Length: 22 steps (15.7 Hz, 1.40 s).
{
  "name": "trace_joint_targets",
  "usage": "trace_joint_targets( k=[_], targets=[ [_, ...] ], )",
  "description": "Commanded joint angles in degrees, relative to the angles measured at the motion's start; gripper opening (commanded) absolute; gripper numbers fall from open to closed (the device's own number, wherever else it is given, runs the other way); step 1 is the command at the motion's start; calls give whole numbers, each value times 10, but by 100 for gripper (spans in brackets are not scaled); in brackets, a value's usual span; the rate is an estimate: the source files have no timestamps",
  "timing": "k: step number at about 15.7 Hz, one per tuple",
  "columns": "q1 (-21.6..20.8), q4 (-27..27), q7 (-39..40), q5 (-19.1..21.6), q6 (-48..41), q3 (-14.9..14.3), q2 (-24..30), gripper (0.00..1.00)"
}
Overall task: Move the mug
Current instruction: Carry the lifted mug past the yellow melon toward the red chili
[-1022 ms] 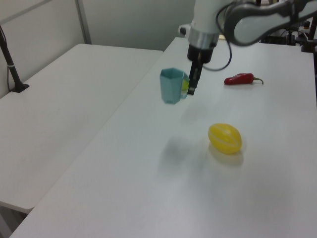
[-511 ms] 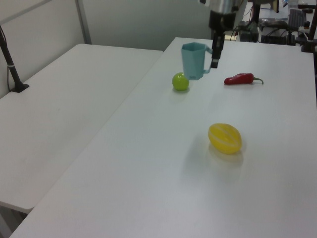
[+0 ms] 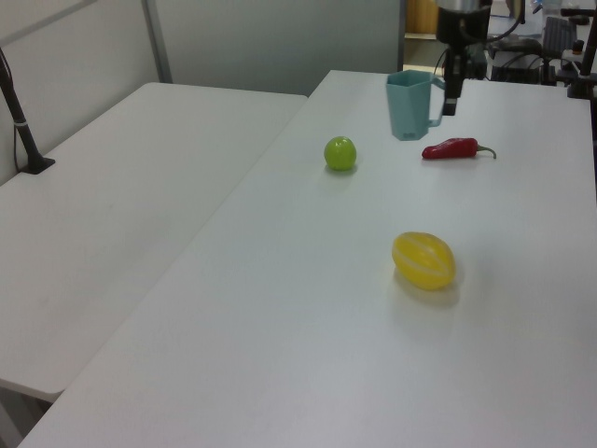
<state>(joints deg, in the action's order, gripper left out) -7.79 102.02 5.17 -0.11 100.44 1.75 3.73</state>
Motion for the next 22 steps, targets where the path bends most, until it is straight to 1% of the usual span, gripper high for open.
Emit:
trace_joint_targets(
  k=[1, 2, 5, 9, 11, 16, 20, 22],
  targets=[
    [-2, 79, 44, 13, -9, -22, 52, 0],
    [0, 93, 51, 13, -8, -26, 54, 0],
    [1, 136, 86, 13, -2, -53, 59, 0],
    [2, 177, 114, 11, 2, -82, 59, 0],
    [3, 202, 128, 10, 26, -95, 59, 0],
    [11, 288, 129, 2, 148, -99, 58, 0],
    [28, 333, 128, 2, 231, -99, 52, 0],
    [33, 347, 128, 2, 263, -99, 43, 0]
  ],
)
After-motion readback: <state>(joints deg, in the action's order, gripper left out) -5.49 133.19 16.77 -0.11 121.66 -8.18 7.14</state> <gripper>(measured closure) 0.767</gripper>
